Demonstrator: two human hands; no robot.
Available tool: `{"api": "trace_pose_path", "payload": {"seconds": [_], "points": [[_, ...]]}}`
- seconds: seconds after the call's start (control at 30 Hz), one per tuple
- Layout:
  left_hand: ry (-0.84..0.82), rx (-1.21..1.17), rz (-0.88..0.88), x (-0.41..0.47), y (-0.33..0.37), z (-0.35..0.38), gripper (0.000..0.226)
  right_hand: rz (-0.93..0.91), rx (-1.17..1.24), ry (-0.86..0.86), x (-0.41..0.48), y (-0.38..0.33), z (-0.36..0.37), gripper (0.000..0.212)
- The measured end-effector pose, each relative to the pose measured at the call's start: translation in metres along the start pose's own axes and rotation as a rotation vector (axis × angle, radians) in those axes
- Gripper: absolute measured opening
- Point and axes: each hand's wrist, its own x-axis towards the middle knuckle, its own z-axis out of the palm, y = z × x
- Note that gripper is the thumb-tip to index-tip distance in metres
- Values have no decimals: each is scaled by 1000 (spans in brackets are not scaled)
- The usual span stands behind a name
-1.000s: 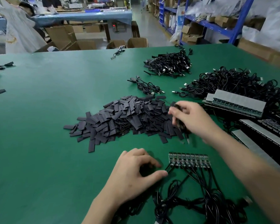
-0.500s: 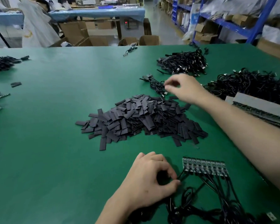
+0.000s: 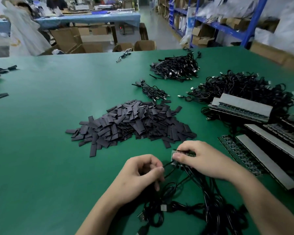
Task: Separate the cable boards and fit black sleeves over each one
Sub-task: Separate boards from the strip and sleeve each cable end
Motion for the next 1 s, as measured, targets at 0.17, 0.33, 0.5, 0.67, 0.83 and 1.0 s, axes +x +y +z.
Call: {"api": "trace_pose_path", "payload": {"seconds": [0.17,0.33,0.5,0.67,0.83,1.0], "points": [[91,52,50,2,0,0,39,-76,173,4,-3,-12,3,14],[178,46,7,8,-7,2,26,-146,199,56,-5,-21,24,17],[127,-44,-40,9,-8,-2,29,-117,239,107,-11,-15,31,23],[93,-4,-40,9,-9,-2,31,-186,234,92,-16,-15,32,25],[85,-93,-34,8,-6,-2,29,-186,210,173,-20,-18,31,28],[65,-156,-45,7,-5,-2,15,-195,265,165,-20,-23,31,26]]}}
